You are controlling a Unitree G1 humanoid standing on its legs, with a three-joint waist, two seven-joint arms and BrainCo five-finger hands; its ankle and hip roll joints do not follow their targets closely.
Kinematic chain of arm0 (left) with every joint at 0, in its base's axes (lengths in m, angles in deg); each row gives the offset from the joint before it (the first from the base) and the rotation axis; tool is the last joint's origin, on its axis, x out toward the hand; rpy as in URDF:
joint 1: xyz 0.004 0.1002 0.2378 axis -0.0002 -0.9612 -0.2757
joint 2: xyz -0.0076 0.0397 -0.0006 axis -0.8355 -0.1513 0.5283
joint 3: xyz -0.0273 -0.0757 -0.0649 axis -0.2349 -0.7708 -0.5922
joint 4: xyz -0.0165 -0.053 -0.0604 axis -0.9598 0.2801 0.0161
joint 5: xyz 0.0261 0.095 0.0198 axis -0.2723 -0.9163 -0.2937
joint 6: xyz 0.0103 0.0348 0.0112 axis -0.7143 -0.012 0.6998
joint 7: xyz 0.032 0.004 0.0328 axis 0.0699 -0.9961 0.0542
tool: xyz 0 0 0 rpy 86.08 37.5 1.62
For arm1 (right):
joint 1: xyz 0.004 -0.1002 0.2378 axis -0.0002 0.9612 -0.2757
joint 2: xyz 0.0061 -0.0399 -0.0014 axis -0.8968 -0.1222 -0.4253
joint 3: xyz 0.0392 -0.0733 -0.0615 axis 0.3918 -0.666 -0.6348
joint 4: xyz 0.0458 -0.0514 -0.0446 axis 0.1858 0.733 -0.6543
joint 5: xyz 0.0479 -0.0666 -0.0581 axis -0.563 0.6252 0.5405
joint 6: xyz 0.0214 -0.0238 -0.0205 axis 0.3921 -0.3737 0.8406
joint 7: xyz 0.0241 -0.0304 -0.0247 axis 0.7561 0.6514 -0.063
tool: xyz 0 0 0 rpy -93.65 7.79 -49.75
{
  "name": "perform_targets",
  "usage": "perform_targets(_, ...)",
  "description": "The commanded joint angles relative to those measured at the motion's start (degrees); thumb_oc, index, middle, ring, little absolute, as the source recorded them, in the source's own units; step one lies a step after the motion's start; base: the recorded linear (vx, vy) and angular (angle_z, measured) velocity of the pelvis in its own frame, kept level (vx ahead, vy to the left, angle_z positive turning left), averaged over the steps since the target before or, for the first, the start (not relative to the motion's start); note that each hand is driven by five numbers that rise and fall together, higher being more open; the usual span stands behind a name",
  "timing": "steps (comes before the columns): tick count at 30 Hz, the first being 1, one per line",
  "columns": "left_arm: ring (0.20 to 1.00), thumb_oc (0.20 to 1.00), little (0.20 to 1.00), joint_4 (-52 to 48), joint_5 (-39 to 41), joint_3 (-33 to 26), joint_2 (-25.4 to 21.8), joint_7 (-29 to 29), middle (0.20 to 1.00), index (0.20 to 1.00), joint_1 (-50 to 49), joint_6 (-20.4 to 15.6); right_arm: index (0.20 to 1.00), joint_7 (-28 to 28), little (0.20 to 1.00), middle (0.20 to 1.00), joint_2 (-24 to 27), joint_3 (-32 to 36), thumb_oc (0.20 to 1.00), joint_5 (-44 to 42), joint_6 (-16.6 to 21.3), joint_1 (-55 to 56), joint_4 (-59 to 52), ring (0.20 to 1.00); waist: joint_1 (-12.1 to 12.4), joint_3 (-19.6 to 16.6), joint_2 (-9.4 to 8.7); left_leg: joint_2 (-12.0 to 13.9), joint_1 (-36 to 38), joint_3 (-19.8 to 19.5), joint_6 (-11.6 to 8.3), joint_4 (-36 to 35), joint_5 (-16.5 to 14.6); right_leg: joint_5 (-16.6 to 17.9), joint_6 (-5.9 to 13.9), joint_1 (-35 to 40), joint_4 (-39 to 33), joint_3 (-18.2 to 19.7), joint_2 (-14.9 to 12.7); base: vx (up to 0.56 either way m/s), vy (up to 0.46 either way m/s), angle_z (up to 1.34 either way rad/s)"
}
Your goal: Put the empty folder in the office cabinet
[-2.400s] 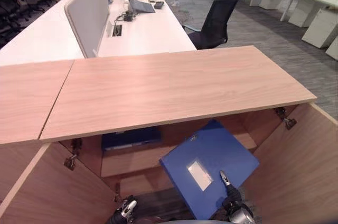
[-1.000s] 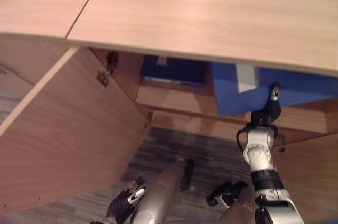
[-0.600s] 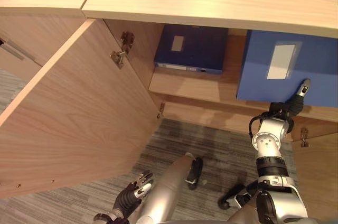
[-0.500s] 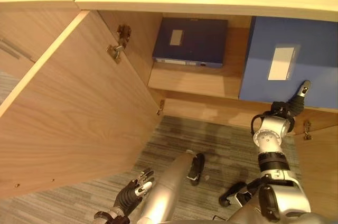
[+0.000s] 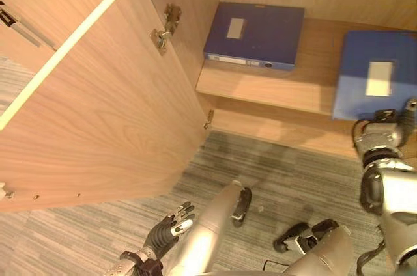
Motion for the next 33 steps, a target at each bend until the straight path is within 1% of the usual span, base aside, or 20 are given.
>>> perform_targets(1,1.000,1.000,1.000,-5.25,-0.43,3.75,-0.34,-0.88,1.000,1.000,0.62,1.59,0.200,1.14,0.200,0.200,2.42,-2.53,0.200,-0.15,-1.31,-1.96,-6.64,0.200,-0.29,-1.45,-1.01,0.86,4.90,-1.91,-1.57,-7.31,-3.89,0.35,-0.19,-7.93,2.99,1.93,-0.75,0.02,-0.019,0.07)
perform_targets(5,1.000,1.000,1.000,-5.53,-0.40,4.28,-0.84,-1.01,1.000,1.000,0.78,2.14,0.200,1.65,0.200,0.200,4.64,-3.01,0.200,-1.80,-1.97,-3.64,-5.10,0.200,-0.16,-1.70,-1.73,0.58,7.11,-2.66,-1.49,-10.08,-3.68,0.93,0.43,-7.22,2.24,1.48,-1.00,0.02,-0.023,0.13)
perform_targets(7,1.000,1.000,1.000,-5.45,-0.40,4.39,-0.92,-0.84,1.000,1.000,0.92,2.23,0.200,1.61,0.200,0.200,4.64,-3.11,0.200,-2.21,-1.78,-4.05,-4.91,0.200,-0.07,-1.66,-1.73,0.52,7.63,-2.82,-1.46,-10.62,-3.52,1.30,0.62,-6.88,2.07,1.24,-1.12,0.01,-0.023,0.11)
perform_targets(13,1.000,1.000,1.000,-4.26,-1.09,4.71,-1.22,-1.00,1.000,1.000,0.60,2.52,0.200,0.92,0.200,0.200,6.47,-3.39,0.200,-2.52,-1.74,-4.72,-4.64,0.200,0.62,-1.63,-2.06,-0.59,11.71,-4.72,-1.50,-17.03,-1.76,3.58,2.36,-4.35,-0.38,-0.86,-1.64,0.03,-0.015,0.13)
perform_targets(19,1.000,1.000,1.000,-3.91,-1.23,5.52,-1.62,-0.96,1.000,1.000,1.04,2.70,0.200,0.71,0.200,0.200,7.16,-3.76,0.200,-2.62,-1.73,-5.20,-5.27,0.200,0.92,-1.05,-2.16,-1.43,14.15,-6.37,-1.56,-20.29,-0.60,5.06,3.48,-2.93,-1.68,-2.07,-2.20,0.02,-0.014,0.09)
perform_targets(22,1.000,1.000,1.000,-3.88,-1.18,5.68,-1.62,-0.98,1.000,1.000,1.19,2.61,0.200,0.76,0.200,0.200,7.69,-3.96,0.200,-2.67,-1.59,-5.52,-5.59,0.200,0.99,-0.75,-1.95,-1.82,14.81,-7.08,-1.52,-21.25,-0.19,5.59,3.86,-2.76,-1.72,-2.21,-2.47,0.01,-0.008,0.18)
perform_targets(28,1.000,1.000,1.000,-3.63,-1.09,5.77,-1.69,-0.80,1.000,1.000,1.08,2.81,0.200,0.85,0.200,0.200,10.03,-4.56,0.200,-3.22,-1.57,-6.51,-5.20,0.200,1.33,-0.65,-2.26,-2.48,16.32,-8.50,-1.68,-23.56,0.73,6.19,4.64,-2.98,-1.59,-2.59,-3.39,0.02,-0.013,0.11)
perform_targets(33,1.000,1.000,1.000,-4.06,-1.31,6.40,-1.62,-0.92,1.000,1.000,1.64,3.10,0.200,1.10,0.200,0.200,9.45,-4.57,0.200,-4.15,-0.95,-6.82,-5.58,0.200,1.23,-0.59,-2.24,-2.99,18.01,-9.54,-1.66,-25.06,1.07,6.64,5.19,-3.26,-1.20,-2.24,-4.06,0.04,-0.004,0.05)
